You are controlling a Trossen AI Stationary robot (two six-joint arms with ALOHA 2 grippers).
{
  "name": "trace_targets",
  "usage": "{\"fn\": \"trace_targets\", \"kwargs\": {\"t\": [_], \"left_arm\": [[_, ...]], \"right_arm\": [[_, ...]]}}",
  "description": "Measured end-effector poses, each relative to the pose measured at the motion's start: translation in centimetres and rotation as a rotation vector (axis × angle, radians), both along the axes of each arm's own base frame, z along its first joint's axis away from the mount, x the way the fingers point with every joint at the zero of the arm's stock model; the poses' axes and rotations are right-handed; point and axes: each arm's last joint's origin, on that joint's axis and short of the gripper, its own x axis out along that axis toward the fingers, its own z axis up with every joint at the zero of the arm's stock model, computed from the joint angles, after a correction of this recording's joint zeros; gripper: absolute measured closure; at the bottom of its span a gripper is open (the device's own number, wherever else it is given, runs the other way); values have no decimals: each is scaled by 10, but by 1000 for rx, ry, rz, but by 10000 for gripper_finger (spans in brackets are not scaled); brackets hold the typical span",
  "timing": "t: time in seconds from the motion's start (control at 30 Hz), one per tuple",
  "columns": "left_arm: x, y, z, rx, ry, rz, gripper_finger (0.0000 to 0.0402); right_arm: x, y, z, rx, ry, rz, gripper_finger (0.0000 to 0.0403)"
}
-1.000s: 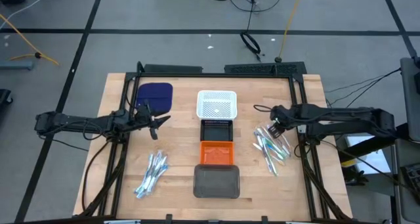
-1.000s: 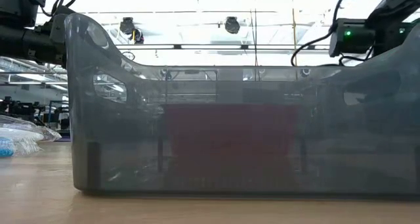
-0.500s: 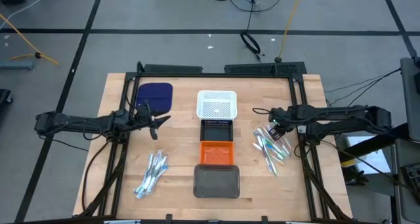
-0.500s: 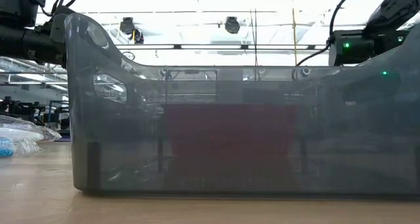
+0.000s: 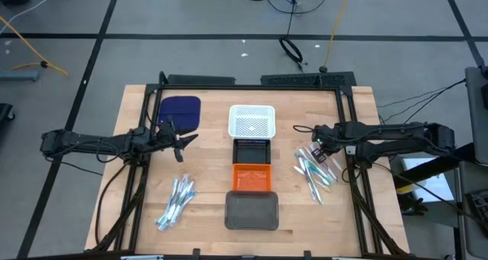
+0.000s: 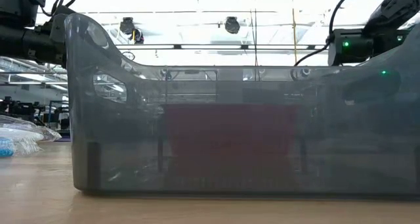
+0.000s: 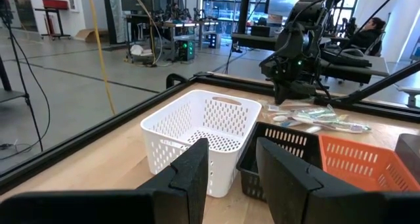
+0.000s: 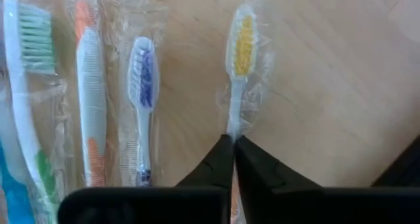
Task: Pick & Place Toothbrushes
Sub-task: Put the orange toothbrush into the white basket
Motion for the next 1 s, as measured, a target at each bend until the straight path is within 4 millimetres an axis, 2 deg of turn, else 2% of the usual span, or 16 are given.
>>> {"fn": "trace_targets", "kwargs": {"t": [0.17,0.33,0.43,0.53,0.73,0.83,1.0], "left_arm": [[0,0,2,1,-25,0,272],[0,0,4,1,-41,0,272],[0,0,4,1,-42,-1,272],[0,0,4,1,-45,-1,272],[0,0,10,-46,-116,-2,272],[-1,0,16,-68,-192,-16,272],[-2,-1,26,-130,-313,-57,272]], "right_arm": [[10,-4,15,-77,-52,21,402],[27,-11,48,-202,-162,55,403],[40,-15,67,-285,-307,101,403],[57,-18,83,-357,-525,185,403],[86,-11,113,-515,-897,352,403],[97,-6,122,-580,-1015,398,403],[120,2,126,-666,-1155,465,403]]}}
